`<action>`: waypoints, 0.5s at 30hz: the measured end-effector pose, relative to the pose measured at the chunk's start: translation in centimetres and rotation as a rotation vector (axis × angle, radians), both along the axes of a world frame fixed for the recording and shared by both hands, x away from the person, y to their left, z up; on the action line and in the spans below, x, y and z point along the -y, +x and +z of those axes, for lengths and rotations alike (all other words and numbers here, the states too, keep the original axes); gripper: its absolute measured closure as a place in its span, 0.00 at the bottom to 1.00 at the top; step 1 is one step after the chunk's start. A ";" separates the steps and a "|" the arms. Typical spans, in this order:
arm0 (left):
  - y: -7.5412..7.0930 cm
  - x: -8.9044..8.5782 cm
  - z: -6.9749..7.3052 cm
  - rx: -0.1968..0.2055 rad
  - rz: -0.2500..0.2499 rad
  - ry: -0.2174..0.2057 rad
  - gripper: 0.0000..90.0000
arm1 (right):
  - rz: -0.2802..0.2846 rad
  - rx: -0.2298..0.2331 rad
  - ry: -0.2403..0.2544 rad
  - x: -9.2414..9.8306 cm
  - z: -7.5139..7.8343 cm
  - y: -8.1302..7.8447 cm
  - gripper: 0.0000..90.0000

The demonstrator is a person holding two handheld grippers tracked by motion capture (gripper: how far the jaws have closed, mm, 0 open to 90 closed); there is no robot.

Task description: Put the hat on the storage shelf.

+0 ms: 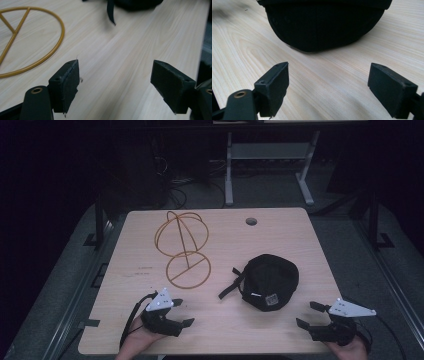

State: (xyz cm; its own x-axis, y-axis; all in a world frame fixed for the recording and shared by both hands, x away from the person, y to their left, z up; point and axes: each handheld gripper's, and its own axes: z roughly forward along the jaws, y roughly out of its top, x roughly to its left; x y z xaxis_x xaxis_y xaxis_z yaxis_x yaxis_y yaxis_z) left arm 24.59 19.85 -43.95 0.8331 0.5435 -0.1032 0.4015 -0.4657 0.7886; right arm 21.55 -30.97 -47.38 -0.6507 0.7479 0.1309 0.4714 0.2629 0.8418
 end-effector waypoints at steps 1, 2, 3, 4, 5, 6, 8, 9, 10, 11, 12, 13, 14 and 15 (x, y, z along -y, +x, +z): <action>0.0 0.0 0.1 0.007 0.001 0.002 0.26 | 0.001 0.001 0.001 0.0 0.0 0.0 0.19; 0.0 0.1 0.1 0.014 0.006 0.001 0.26 | 0.002 0.000 0.003 0.0 0.0 0.0 0.18; 0.0 0.2 0.1 0.018 0.007 0.007 0.25 | 0.003 0.000 0.005 0.0 0.0 0.1 0.18; -0.1 0.3 0.0 0.020 0.009 0.016 0.25 | 0.004 0.001 0.007 0.0 0.0 0.1 0.18; -0.1 0.3 0.0 0.020 0.009 0.016 0.25 | 0.004 0.001 0.007 0.0 0.0 0.1 0.18; -0.1 0.4 0.0 0.030 0.009 0.027 0.25 | 0.004 0.004 0.008 -0.1 0.1 0.1 0.18; -0.3 0.4 -0.1 0.034 0.010 0.027 0.25 | 0.007 0.006 0.012 -0.1 0.1 0.1 0.18; -0.3 0.4 -0.1 0.034 0.010 0.027 0.25 | 0.007 0.006 0.012 -0.1 0.1 0.1 0.18; -0.3 0.4 0.0 0.039 0.009 0.032 0.25 | 0.011 0.012 0.012 -0.2 0.2 0.1 0.18; -0.3 0.5 0.0 0.046 0.005 0.038 0.25 | 0.011 0.012 0.012 -0.2 0.2 0.1 0.18; -0.3 0.6 0.0 0.047 0.006 0.040 0.25 | 0.013 0.015 0.017 -0.4 0.3 0.0 0.18; -0.3 0.6 0.1 0.048 0.004 0.038 0.25 | 0.013 0.015 0.017 -0.4 0.3 0.0 0.18; -0.3 0.9 0.2 0.052 -0.002 0.034 0.25 | 0.014 0.015 0.018 -0.4 0.4 0.0 0.18; -0.3 1.0 0.3 0.046 -0.005 0.025 0.25 | 0.017 0.015 0.017 -0.4 0.3 -0.1 0.18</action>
